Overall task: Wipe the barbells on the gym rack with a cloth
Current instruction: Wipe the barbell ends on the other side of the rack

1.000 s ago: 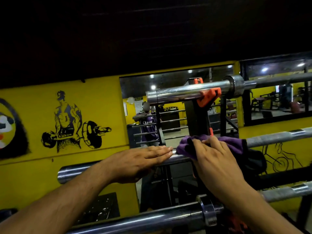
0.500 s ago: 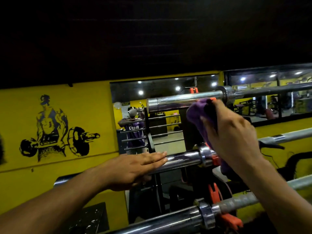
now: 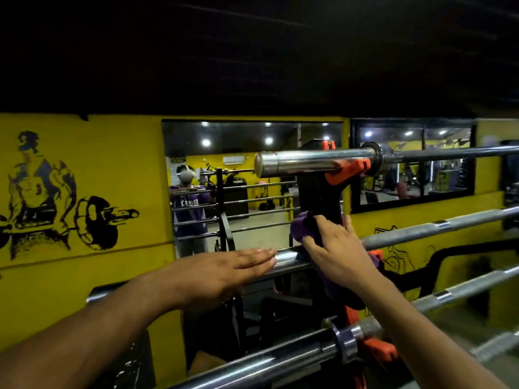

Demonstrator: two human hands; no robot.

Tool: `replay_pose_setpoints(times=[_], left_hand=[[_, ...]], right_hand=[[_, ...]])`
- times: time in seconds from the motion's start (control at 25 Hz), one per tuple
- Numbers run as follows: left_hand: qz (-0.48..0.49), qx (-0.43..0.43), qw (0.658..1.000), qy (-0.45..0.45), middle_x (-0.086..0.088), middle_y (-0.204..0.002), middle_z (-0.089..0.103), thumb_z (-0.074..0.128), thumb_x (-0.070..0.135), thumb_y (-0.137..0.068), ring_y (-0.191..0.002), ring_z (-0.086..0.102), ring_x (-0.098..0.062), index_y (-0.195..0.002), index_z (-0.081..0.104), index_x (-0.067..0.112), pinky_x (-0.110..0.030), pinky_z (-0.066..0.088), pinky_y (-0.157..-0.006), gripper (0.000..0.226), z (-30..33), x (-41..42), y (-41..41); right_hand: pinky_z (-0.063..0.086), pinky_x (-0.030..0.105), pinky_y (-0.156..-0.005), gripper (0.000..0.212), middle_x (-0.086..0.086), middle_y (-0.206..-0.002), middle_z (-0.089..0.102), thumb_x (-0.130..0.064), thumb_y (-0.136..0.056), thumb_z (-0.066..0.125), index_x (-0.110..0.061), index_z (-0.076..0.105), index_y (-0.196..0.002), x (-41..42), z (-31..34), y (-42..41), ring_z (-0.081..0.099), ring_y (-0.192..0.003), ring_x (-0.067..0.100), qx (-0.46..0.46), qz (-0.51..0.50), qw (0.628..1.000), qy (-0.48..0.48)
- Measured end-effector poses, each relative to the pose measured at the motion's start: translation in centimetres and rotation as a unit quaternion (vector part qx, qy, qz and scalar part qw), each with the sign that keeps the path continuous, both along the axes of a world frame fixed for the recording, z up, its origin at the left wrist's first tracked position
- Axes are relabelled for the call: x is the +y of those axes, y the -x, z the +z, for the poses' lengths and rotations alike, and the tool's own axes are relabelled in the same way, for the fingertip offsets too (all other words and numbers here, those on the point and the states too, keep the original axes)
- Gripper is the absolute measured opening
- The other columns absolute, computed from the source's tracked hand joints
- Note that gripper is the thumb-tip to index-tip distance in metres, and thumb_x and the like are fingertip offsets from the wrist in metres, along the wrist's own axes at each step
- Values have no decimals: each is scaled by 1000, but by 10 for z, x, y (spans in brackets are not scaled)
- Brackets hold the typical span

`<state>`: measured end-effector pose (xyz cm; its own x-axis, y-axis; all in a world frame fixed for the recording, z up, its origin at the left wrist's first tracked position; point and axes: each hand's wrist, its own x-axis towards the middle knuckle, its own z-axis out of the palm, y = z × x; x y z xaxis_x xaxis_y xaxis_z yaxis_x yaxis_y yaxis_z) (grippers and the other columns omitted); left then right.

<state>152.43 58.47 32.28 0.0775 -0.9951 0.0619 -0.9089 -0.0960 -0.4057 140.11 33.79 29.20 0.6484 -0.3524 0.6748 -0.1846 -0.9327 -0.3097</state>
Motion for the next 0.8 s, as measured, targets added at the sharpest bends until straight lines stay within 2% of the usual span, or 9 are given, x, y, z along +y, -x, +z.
replay_pose_setpoints(times=[0.16,0.24,0.36,0.44,0.52,0.6,0.68,0.72,0.8], left_hand=[[-17,14,1000,17,30,-159,-24,39,24,-107,-149,-11,7,-156,-13,43,-21,12,-121,74,-1,1,-2],[-24,11,999,18,32,-158,-26,40,25,-107,-150,-9,5,-155,-15,45,-27,18,-122,76,-2,1,-3],[-20,17,999,25,33,-157,-26,44,25,-105,-150,-3,3,-153,-17,47,-30,24,-121,81,-3,1,-7],[-22,18,999,34,33,-158,-22,49,22,-103,-150,1,2,-154,-15,48,-29,28,-119,86,-2,-1,-5],[-18,27,999,34,33,-159,-20,51,22,-103,-149,1,4,-153,-14,50,-22,25,-116,87,0,4,-5],[-16,27,999,30,35,-156,-24,48,26,-104,-144,-5,10,-153,-15,50,-8,11,-109,83,0,14,-10],[-9,15,999,35,37,-154,-27,46,26,-105,-141,-11,13,-153,-16,48,-2,-1,-104,82,-4,25,-14],[-7,14,999,38,36,-155,-27,46,24,-105,-142,-11,12,-153,-16,48,-4,-2,-106,83,-6,28,-16],[-4,19,999,42,34,-156,-25,46,25,-105,-142,-9,12,-154,-15,46,-10,4,-111,81,-7,30,-15]], right_hand=[[16,35,-124,46,-1,-147,46,-26,-101,45,-18,38,-146,16,-62,19,36,-141,12,-131,69,989,13],[16,44,-125,49,3,-151,43,-22,-101,46,-17,35,-148,12,-76,23,32,-146,15,-141,50,985,86],[27,46,-119,23,-2,-111,64,-28,-94,46,-26,50,-116,14,-31,5,57,-106,16,-118,8,992,38],[44,38,-94,9,-3,-87,60,-34,-91,46,-26,46,-95,27,2,-12,50,-79,18,-75,-35,996,-20],[40,33,-73,14,-3,-85,57,-38,-90,44,-26,44,-95,38,1,-20,50,-76,18,-68,-38,997,-2],[45,37,-87,25,-4,-99,62,-36,-91,43,-25,50,-112,38,-22,-8,57,-93,15,-115,27,993,22],[26,51,-118,34,-8,-113,64,-30,-96,46,-22,48,-129,17,-40,8,55,-109,6,-118,27,986,118],[16,56,-122,31,-8,-106,64,-29,-96,46,-20,48,-126,6,-38,8,57,-106,8,-101,-8,982,158],[18,54,-122,18,-5,-83,56,-34,-92,45,-21,48,-105,6,-16,-4,62,-92,20,-68,-66,989,115]])
